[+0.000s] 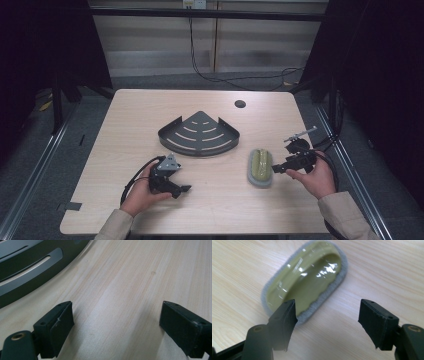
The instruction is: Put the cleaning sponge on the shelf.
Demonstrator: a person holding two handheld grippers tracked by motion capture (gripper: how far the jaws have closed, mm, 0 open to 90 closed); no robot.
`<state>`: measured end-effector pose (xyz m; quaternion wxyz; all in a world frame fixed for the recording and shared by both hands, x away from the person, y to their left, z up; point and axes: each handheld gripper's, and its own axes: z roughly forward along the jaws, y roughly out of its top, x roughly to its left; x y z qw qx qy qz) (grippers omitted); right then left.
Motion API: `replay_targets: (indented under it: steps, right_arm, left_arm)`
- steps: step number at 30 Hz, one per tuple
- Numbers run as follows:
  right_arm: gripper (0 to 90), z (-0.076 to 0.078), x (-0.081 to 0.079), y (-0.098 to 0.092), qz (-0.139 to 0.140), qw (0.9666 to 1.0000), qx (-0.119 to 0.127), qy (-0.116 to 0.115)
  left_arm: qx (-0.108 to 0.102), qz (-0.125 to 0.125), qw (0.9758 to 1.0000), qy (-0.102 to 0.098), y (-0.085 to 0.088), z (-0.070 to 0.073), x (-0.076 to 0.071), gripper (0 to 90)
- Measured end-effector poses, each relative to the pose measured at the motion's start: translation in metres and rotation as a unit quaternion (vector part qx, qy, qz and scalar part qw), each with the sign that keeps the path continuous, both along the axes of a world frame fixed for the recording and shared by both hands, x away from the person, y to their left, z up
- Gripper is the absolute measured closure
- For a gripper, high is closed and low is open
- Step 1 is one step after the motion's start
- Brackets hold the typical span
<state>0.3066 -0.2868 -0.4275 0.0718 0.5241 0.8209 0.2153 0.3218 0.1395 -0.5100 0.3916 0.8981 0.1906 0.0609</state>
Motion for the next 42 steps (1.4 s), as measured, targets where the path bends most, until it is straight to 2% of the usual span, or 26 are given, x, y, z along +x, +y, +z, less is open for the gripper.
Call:
replay_targets:
  steps: [4, 6, 8, 12, 19, 28, 30, 36, 37, 42]
  right_arm:
    - [31.8, 0.008, 0.007, 0.012, 0.007, 0.9999, -0.01, 0.011]
    - [32.6, 0.013, 0.013, 0.02, 0.011, 0.9993, -0.03, 0.018]
    - [32.9, 0.014, 0.014, 0.022, 0.012, 0.9993, -0.032, 0.018]
    - [37.3, 0.018, 0.022, 0.031, -0.002, 0.9984, -0.038, 0.04]
    - [39.3, 0.017, 0.029, 0.04, -0.016, 0.9975, -0.037, 0.059]
    - [43.1, 0.008, 0.036, 0.051, -0.015, 0.9961, -0.041, 0.077]
    - [44.0, 0.006, 0.037, 0.053, -0.019, 0.9956, -0.033, 0.085]
    - [48.4, 0.002, 0.039, 0.061, -0.014, 0.994, -0.054, 0.094]
    - [52.8, 0.001, 0.04, 0.064, -0.013, 0.993, -0.063, 0.099]
    - [58.9, 0.002, 0.042, 0.068, -0.008, 0.9911, -0.087, 0.101]
  left_arm:
    - [0.0, 0.0, 1.0, 0.0, 0.0, 0.0, 0.0, 11.5]
    - [0.0, 0.0, 1.0, 0.0, 0.0, 0.0, 0.0, 11.4]
    - [0.0, 0.0, 1.0, 0.0, 0.0, 0.0, 0.0, 11.4]
    - [0.001, 0.0, 1.0, 0.001, 0.0, 0.0, 0.0, 11.4]
    - [0.001, 0.0, 1.0, 0.001, 0.0, 0.0, 0.0, 11.3]
    - [0.001, -0.001, 1.0, 0.001, 0.0, 0.0, 0.0, 11.2]
    - [0.001, -0.001, 1.0, 0.001, 0.0, 0.0, 0.0, 11.2]
    - [0.001, -0.001, 1.0, 0.001, 0.0, 0.0, 0.0, 11.2]
    - [0.001, -0.001, 1.0, 0.001, 0.0, 0.0, 0.0, 11.2]
    - [0.001, -0.001, 1.0, 0.0, 0.0, 0.0, 0.0, 11.2]
